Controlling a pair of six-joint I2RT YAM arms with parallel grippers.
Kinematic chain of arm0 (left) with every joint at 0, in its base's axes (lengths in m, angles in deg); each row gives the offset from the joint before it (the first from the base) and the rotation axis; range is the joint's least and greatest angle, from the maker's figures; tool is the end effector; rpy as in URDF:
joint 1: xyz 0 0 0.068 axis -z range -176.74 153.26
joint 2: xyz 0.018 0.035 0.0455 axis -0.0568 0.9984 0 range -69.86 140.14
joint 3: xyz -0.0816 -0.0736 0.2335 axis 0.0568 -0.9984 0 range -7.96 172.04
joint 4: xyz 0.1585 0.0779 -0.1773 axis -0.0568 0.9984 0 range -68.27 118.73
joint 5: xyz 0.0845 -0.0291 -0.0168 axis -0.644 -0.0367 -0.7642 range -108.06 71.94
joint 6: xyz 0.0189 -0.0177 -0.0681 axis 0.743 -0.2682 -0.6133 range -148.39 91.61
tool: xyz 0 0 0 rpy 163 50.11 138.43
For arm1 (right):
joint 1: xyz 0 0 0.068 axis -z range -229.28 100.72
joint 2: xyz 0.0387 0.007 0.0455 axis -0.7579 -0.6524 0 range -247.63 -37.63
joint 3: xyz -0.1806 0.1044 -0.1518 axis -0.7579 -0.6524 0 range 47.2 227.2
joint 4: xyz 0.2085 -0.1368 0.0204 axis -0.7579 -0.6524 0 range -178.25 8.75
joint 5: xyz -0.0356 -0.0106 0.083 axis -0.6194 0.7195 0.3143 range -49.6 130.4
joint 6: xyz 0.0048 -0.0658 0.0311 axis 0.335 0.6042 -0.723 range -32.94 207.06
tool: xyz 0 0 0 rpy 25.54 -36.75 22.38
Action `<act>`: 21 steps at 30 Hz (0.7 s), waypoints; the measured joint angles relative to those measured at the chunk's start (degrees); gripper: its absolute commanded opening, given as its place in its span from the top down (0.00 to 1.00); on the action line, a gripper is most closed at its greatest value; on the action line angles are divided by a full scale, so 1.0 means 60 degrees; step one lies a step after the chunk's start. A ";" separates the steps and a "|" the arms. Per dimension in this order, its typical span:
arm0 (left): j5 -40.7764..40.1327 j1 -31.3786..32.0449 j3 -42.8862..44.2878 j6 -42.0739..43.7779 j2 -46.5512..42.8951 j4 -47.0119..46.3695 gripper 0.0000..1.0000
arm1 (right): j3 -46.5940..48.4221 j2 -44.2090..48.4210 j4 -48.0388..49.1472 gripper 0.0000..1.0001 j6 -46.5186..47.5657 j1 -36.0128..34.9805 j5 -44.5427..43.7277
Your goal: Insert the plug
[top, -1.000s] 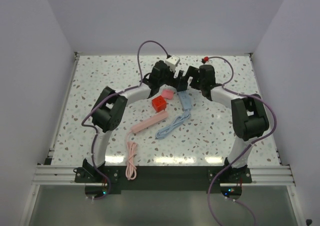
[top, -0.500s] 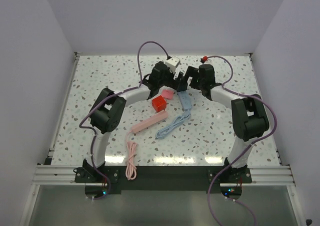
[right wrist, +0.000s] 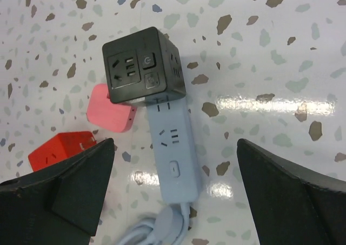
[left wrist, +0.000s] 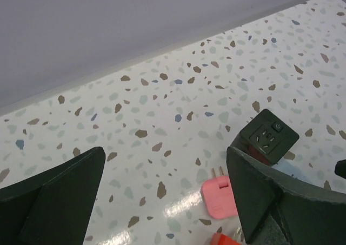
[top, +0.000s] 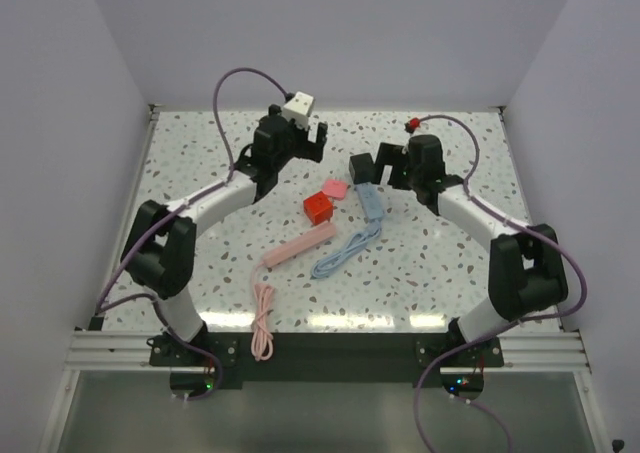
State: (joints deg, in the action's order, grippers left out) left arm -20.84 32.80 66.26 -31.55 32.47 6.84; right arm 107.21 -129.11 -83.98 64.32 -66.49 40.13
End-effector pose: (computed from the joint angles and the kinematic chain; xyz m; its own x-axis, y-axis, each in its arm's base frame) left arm 0.3823 -0.2133 0.2688 -0.2236 0.0634 -0.9726 0.4397 0.8971 -0.0425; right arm 0.3514 0.1086 0.2159 -0.6080 0.2163 -0.7639 -0.0620 0.9463 0.3173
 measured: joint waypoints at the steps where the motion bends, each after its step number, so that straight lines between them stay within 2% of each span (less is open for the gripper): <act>1: -0.0127 -0.0066 -0.0299 0.0000 -0.0270 -0.0160 0.00 | -0.0164 0.0277 -0.0011 0.01 0.0069 -0.0029 0.0015; 6: -0.0328 -0.0109 -0.2018 -0.0117 -0.1195 -0.0455 0.00 | -0.0743 0.1104 -0.0055 0.01 0.0386 -0.0900 0.0062; 11: -0.0477 -0.0127 -0.3694 -0.0393 -0.1942 -0.0539 0.00 | -0.0809 0.1024 -0.0029 0.01 0.0648 -0.2069 0.0430; 16: -0.0729 -0.0135 -0.4889 -0.0831 -0.3009 -0.0747 0.00 | -0.0357 0.0091 0.0025 0.01 0.1002 -0.2718 0.0474; 21: -0.1577 -0.0146 -0.5523 -0.1064 -0.3774 -0.0871 0.00 | 0.0248 -0.1140 0.0025 0.01 0.1362 -0.3136 0.0441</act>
State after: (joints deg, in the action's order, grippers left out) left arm -30.31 31.92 33.12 -37.93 9.82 1.61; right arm 108.70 -135.95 -83.82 72.49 -85.31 42.77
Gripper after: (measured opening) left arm 0.997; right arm 0.986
